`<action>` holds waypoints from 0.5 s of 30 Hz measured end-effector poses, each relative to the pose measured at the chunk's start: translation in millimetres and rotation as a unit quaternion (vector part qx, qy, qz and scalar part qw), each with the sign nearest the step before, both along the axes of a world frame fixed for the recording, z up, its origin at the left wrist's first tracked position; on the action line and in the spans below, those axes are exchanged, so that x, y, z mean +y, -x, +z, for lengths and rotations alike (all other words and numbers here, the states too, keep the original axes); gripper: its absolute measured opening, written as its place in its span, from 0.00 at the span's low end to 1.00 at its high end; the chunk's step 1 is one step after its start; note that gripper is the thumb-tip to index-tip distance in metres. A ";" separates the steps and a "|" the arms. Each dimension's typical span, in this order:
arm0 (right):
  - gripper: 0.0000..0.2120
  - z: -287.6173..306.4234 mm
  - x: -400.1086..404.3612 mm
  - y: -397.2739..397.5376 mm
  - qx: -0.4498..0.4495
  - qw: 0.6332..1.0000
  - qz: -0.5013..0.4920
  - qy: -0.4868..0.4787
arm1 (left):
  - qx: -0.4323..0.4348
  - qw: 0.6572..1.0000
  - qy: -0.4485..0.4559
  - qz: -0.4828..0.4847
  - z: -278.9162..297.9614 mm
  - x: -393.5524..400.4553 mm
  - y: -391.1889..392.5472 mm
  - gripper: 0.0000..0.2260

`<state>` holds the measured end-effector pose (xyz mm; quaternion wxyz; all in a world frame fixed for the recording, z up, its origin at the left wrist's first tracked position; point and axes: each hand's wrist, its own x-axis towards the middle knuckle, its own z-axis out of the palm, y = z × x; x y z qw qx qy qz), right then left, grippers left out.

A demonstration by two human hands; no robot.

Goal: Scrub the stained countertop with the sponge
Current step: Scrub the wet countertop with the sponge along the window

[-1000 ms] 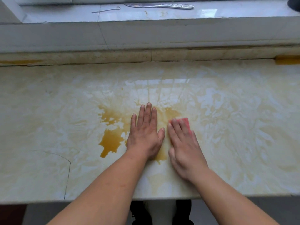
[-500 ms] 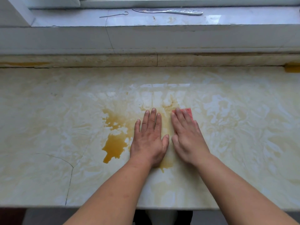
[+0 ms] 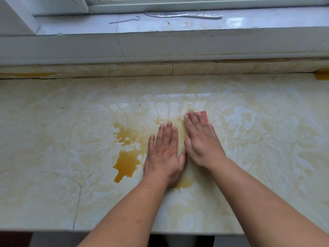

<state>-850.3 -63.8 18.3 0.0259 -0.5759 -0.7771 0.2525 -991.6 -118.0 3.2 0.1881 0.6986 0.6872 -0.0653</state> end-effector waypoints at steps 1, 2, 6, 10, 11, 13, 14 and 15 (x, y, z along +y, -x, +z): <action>0.33 0.1 2.6 1.0 -0.005 1.000 0.003 -0.001 | 0.000 1.000 0.000 -0.001 -0.3 -0.5 0.6 0.34; 0.33 0.7 -0.9 -1.0 -0.006 1.000 0.007 -0.004 | 0.000 1.000 0.000 -0.002 -0.7 -0.6 0.8 0.34; 0.35 2.6 -50.1 -28.0 0.002 0.999 0.031 -0.010 | 0.003 1.000 -0.005 -0.004 0.3 -1.6 1.4 0.35; 0.35 -2.1 -53.3 -47.5 -0.006 1.000 0.001 -0.007 | -0.008 1.000 -0.009 -0.004 0.7 -1.7 0.7 0.35; 0.35 -3.3 -40.0 -44.6 -0.006 1.000 -0.016 -0.007 | -0.010 1.000 -0.012 -0.004 0.1 -2.2 0.6 0.35; 0.36 -5.6 -3.6 -33.3 -0.002 0.999 -0.039 -0.009 | -0.015 1.000 -0.023 -0.004 -2.6 -3.2 0.7 0.35; 0.36 -6.3 16.2 -25.7 -0.001 0.999 -0.041 -0.010 | -0.015 0.999 -0.029 -0.005 -4.1 -3.7 0.8 0.35; 0.35 -6.3 34.9 -17.4 -0.002 0.999 -0.040 -0.009 | -0.016 0.999 -0.034 -0.005 -5.3 -3.6 1.1 0.35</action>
